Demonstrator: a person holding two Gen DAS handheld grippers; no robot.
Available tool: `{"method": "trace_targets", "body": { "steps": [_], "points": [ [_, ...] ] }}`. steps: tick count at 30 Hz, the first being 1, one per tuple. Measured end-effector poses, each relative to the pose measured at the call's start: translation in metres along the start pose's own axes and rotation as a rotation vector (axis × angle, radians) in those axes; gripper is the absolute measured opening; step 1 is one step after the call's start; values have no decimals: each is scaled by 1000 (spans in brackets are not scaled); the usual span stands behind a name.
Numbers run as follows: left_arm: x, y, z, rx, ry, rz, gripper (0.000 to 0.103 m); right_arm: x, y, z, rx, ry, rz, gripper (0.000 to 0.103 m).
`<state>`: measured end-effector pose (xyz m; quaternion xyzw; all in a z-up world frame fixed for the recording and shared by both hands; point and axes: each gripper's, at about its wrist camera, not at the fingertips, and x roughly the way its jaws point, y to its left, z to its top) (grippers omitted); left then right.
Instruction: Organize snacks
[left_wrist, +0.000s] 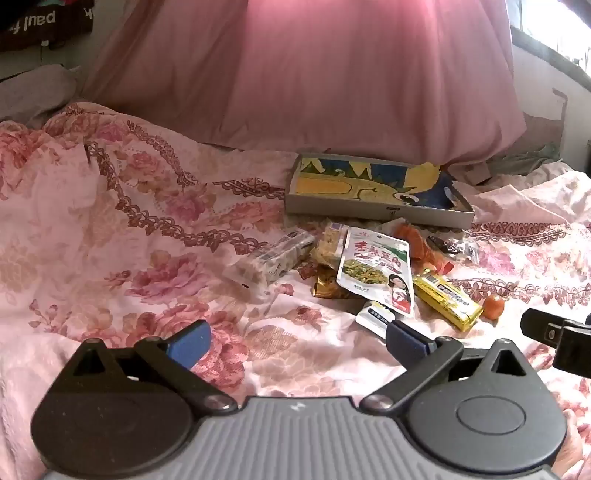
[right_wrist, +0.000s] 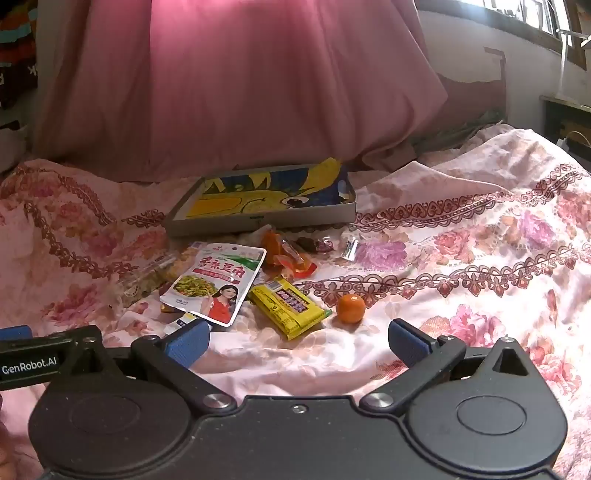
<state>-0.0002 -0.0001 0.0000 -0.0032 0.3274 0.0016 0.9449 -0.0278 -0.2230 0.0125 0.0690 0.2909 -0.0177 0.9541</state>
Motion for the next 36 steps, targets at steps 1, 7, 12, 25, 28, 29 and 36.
{"method": "trace_targets", "body": {
  "steps": [1,7,12,25,28,29,36],
  "points": [
    [0,0,0,-1,0,-2,103,0,0,0,-1,1,0,103],
    [0,1,0,-2,2,-2,103,1,0,0,-3,2,-2,103],
    [-1,1,0,-4,0,-2,103,1,0,-2,-6,5,-7,103],
    [0,0,0,-1,2,-1,103,2,-1,0,-6,12,-4,103],
    [0,0,0,-1,3,-1,103,3,0,-1,-6,13,-4,103],
    [0,0,0,-1,3,-1,103,3,0,-1,-6,13,-5,103],
    [0,0,0,-1,3,-1,103,3,0,-1,-6,15,-5,103]
  ]
}}
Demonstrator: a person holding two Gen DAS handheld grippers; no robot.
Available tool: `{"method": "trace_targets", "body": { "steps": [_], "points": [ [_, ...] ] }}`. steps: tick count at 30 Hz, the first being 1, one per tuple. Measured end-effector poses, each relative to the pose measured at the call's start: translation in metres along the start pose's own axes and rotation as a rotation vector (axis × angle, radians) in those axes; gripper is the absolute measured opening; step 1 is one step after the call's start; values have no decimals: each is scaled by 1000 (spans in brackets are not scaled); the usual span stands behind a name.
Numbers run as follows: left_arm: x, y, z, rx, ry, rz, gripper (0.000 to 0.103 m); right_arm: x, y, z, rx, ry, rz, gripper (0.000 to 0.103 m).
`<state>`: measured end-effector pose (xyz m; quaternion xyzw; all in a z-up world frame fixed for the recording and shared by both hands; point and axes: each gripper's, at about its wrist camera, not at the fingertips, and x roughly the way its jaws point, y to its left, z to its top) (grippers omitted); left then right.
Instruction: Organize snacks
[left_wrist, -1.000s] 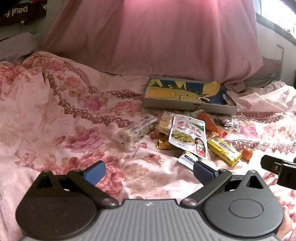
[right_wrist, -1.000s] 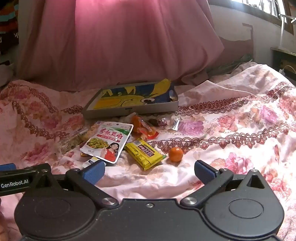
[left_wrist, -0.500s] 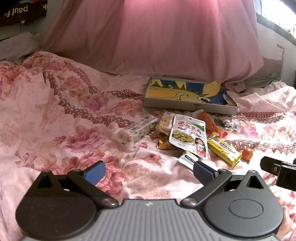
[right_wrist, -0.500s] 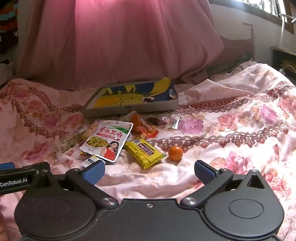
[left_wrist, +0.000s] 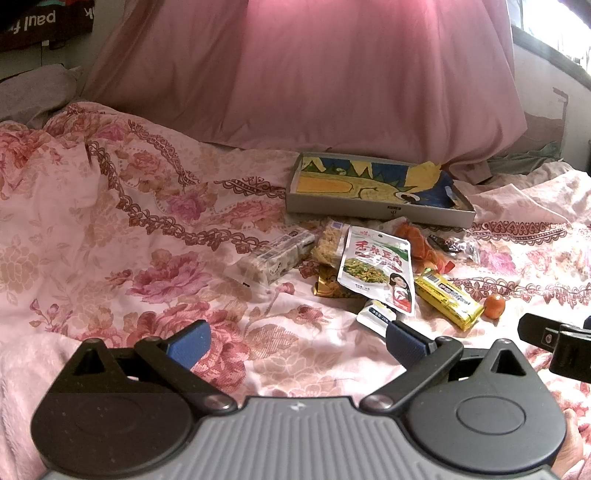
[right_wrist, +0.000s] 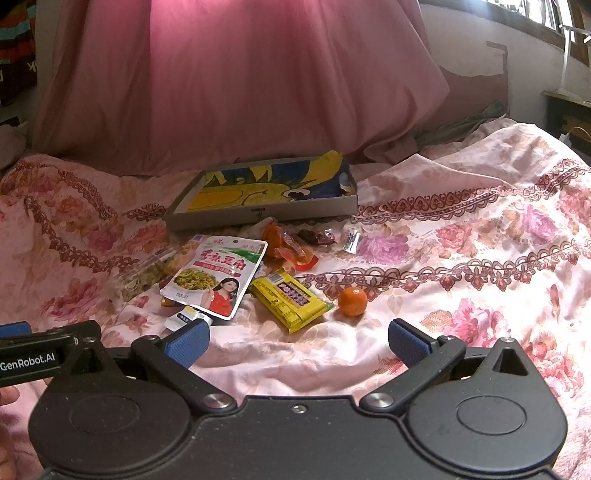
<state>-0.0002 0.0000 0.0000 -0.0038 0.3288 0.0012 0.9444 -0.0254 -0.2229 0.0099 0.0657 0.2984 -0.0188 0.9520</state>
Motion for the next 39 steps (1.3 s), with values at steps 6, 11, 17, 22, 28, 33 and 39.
{"method": "trace_targets", "body": {
  "steps": [6,11,17,22,28,33,39],
  "points": [
    [0,0,0,0,0,0,103,1,0,0,0,2,0,103],
    [0,0,0,0,1,0,103,1,0,0,1,4,1,103],
    [0,0,0,0,1,0,103,2,-1,-1,0,5,1,102],
    [0,0,0,0,2,0,103,2,-1,-1,1,8,2,103],
    [0,0,0,0,3,0,103,2,-1,-1,0,9,1,103],
    [0,0,0,1,3,0,103,2,-1,-1,1,10,1,103],
    [0,0,0,1,4,0,103,4,0,-5,0,11,1,103]
  ]
}}
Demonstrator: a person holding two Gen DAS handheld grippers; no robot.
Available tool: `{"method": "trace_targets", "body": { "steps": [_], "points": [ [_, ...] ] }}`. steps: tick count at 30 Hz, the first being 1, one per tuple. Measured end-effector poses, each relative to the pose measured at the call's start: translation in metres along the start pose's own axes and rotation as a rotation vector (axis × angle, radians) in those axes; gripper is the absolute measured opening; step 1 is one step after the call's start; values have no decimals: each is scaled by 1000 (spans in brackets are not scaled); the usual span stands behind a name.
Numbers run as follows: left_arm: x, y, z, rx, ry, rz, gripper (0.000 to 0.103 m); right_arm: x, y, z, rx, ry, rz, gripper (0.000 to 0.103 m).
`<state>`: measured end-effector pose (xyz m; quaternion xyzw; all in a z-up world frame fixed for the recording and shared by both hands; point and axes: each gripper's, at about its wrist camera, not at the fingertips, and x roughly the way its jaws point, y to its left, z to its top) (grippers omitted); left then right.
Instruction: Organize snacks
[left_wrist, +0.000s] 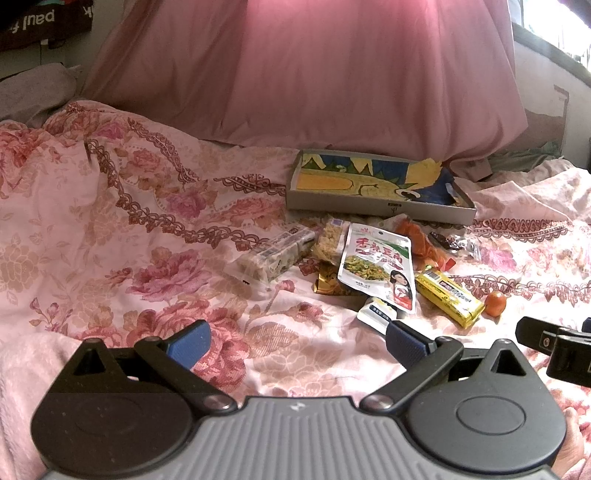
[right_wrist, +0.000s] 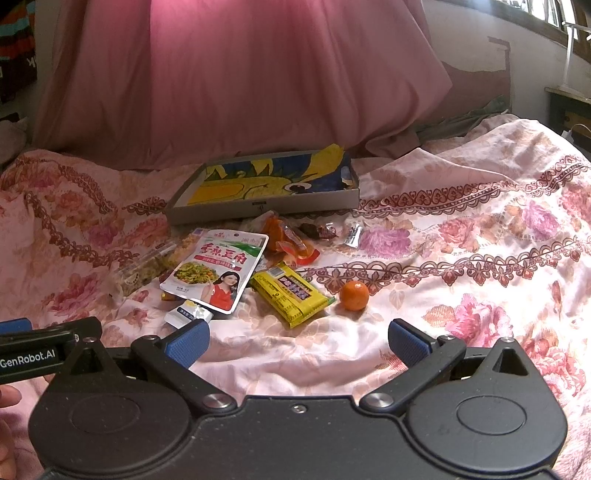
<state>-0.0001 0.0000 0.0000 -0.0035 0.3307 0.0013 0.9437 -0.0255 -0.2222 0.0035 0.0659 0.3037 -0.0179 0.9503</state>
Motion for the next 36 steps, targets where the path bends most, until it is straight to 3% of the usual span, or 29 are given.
{"method": "trace_targets", "body": {
  "steps": [9,16,21,25,32,36],
  "points": [
    [-1,1,0,-3,10,1,103,1,-2,2,14,9,15,103],
    [12,7,11,-46,65,-25,103,6,-9,15,55,8,22,103],
    [24,11,25,-80,88,-82,103,12,-13,37,-69,-11,66,103],
    [39,5,40,-18,105,-132,103,22,-15,53,-219,-5,85,102],
    [86,-8,74,71,194,-227,103,53,-18,73,-289,50,209,102],
    [122,-13,87,100,260,-265,103,82,-7,72,-401,105,209,102]
  ]
}}
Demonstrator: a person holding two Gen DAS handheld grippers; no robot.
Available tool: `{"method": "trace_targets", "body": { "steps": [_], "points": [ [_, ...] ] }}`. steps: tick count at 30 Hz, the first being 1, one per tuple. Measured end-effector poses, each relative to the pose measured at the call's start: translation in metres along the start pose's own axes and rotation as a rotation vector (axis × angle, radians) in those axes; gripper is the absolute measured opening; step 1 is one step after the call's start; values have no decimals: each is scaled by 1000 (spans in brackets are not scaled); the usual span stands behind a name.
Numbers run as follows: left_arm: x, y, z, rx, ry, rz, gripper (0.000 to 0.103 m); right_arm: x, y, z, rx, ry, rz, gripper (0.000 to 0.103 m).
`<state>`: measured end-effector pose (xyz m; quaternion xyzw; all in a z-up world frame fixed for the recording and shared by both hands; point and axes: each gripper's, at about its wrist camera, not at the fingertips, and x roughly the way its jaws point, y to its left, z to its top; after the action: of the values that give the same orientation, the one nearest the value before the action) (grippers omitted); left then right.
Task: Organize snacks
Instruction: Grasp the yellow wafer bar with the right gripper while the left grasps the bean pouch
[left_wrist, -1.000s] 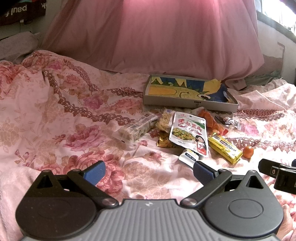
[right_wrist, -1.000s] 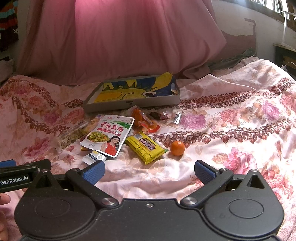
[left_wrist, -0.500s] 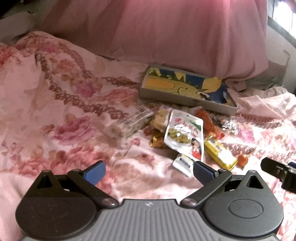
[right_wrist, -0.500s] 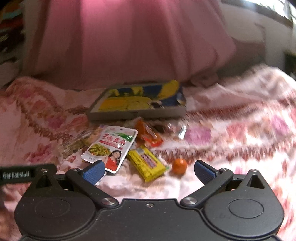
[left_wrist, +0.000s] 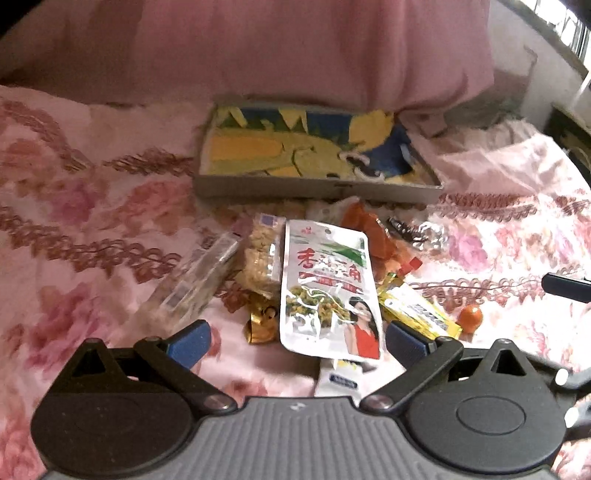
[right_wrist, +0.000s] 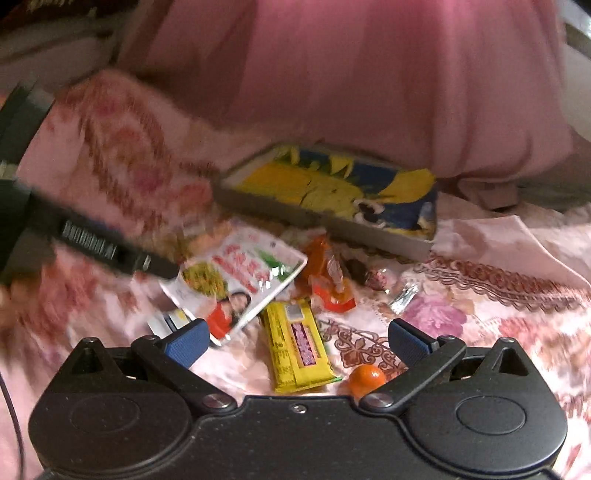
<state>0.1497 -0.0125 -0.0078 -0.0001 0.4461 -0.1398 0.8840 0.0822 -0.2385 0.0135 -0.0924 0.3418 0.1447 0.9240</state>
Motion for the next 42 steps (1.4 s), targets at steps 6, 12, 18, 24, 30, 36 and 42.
{"method": "trace_targets", "body": {
  "steps": [6,12,18,24,30,36,42],
  "points": [
    [45,20,11,-104,84,-49,103,54,-3,-7,-58,122,18,102],
    [71,40,7,-213,139,-121,103,81,-13,-8,2,166,53,100],
    [76,52,3,-312,162,-255,99,96,-15,-12,32,226,87,87],
    [76,58,3,-348,165,-324,85,102,-16,-15,51,249,93,77],
    [66,55,1,-341,150,-373,67,101,-18,-13,70,249,99,55],
    [49,51,2,-356,104,-458,59,100,-21,-12,109,253,104,55],
    [47,40,15,-325,41,-497,59,98,-20,-10,125,233,110,54]
  ]
}}
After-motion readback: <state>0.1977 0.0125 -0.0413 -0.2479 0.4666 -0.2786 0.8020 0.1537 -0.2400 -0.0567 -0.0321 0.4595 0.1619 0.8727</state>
